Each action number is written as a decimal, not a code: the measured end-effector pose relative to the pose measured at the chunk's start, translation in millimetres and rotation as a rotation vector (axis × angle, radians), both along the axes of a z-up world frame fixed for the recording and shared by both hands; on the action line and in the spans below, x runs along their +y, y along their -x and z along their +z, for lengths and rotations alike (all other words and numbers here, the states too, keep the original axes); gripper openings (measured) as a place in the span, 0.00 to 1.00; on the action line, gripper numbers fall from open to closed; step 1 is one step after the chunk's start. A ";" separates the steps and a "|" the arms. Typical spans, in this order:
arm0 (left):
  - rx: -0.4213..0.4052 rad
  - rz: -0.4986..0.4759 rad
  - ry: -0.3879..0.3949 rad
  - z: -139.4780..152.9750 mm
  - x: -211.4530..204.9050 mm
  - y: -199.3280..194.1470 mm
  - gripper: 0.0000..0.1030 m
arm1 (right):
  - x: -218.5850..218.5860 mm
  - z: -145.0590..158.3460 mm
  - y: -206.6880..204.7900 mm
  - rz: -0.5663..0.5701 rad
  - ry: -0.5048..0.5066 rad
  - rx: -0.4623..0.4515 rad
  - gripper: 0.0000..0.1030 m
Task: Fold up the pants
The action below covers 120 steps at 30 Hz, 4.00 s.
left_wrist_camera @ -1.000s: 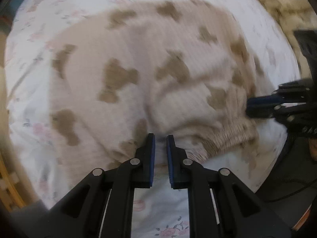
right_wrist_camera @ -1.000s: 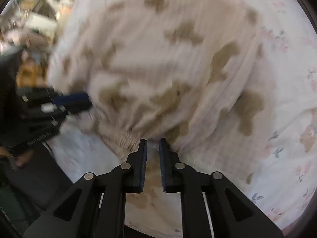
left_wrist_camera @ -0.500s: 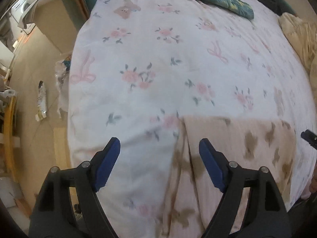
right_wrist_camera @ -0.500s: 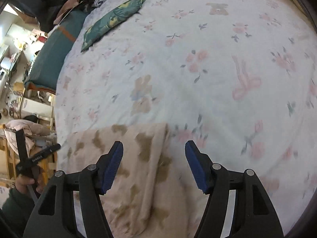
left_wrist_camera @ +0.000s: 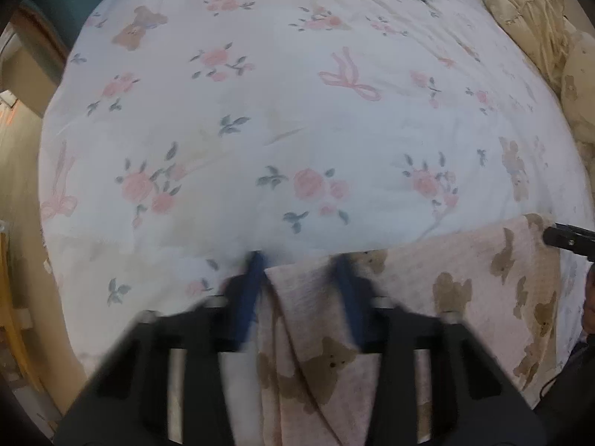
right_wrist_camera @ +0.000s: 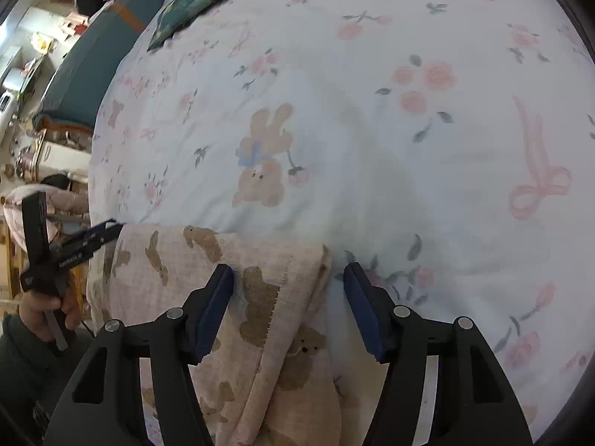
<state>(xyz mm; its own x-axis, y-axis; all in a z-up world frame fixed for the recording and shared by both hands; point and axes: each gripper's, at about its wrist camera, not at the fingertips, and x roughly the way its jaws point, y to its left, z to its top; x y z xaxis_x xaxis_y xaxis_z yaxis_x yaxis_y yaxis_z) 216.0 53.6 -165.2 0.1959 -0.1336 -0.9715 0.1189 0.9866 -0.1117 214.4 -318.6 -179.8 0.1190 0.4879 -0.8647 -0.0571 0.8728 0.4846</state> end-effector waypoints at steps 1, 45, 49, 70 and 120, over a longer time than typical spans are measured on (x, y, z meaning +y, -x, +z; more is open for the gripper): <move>0.014 -0.023 0.005 1.4 -3.1 0.2 0.02 | 2.7 -0.8 -0.6 0.013 0.004 -0.006 0.47; -0.148 -0.745 -0.269 52.4 -52.2 159.8 0.05 | 43.5 76.4 153.4 0.507 0.252 -0.267 0.06; -0.017 -0.781 -0.315 32.6 -53.4 167.1 0.12 | 48.4 56.0 179.4 0.603 0.341 -0.151 0.20; 0.109 -0.483 -0.173 -6.2 -67.3 137.8 0.42 | 73.9 16.5 143.6 0.446 0.405 -0.049 0.22; -0.021 -0.241 -0.084 14.4 -78.5 129.0 0.43 | 40.9 9.3 122.2 0.124 0.324 -0.037 0.00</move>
